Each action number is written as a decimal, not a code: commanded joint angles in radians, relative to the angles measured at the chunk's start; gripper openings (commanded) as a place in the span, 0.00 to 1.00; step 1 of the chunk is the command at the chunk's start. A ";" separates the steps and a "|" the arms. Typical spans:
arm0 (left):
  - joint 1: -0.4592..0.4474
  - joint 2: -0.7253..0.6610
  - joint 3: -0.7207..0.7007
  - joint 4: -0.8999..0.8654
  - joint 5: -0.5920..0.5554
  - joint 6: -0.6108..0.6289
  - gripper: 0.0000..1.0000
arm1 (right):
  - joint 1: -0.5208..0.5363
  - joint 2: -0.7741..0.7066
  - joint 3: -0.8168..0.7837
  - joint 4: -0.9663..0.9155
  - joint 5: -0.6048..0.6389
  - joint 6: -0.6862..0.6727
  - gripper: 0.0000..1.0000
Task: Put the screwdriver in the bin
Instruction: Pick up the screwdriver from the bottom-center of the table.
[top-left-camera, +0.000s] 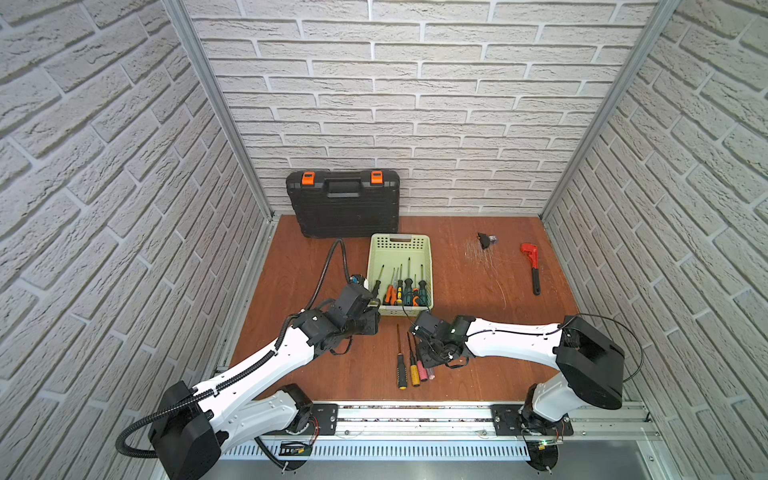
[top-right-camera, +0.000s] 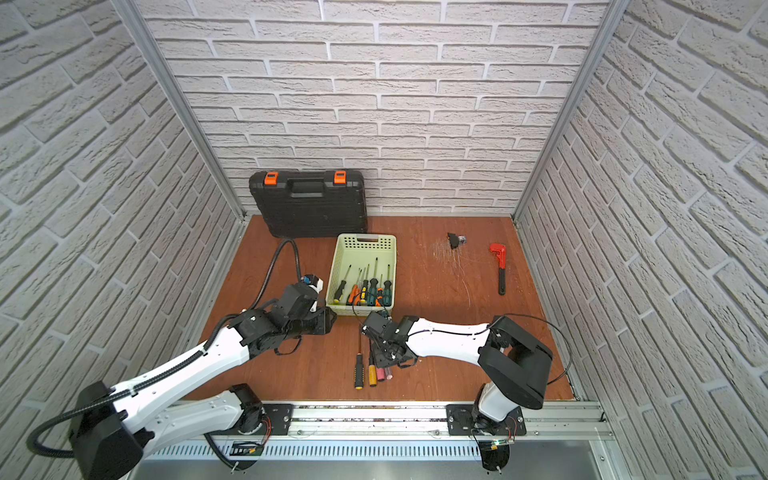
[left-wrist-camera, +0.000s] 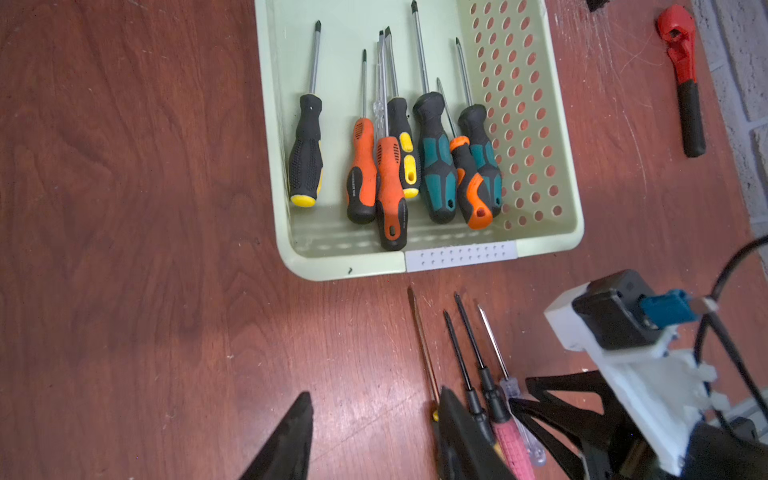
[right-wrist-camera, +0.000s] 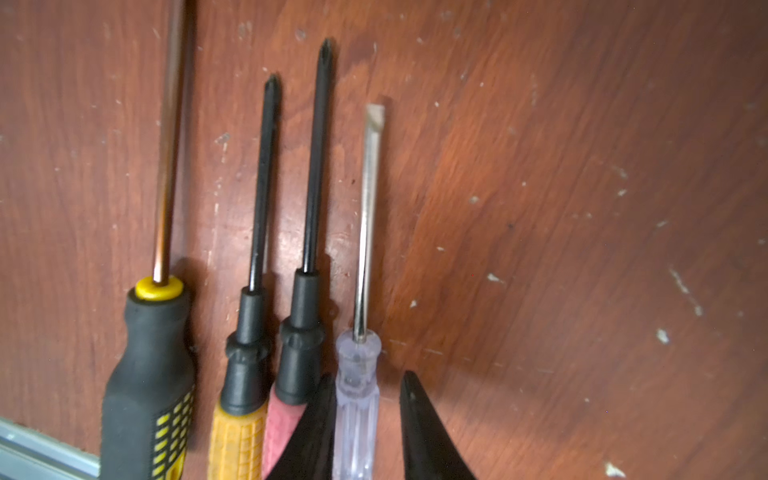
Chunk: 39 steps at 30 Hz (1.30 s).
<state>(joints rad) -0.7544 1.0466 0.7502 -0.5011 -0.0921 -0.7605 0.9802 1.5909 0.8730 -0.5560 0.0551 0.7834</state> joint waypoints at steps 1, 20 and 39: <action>-0.003 0.004 0.015 0.017 -0.020 0.010 0.50 | 0.005 0.021 0.023 0.011 0.014 0.011 0.27; 0.003 -0.051 0.021 -0.031 -0.103 0.021 0.50 | 0.003 0.042 -0.007 0.009 0.017 0.024 0.06; 0.023 -0.115 0.039 -0.060 -0.198 0.003 0.49 | 0.002 -0.384 0.119 -0.392 -0.149 -0.123 0.06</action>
<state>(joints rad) -0.7395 0.9585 0.7677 -0.5575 -0.2520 -0.7448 0.9802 1.2499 0.9539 -0.8860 -0.0589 0.6987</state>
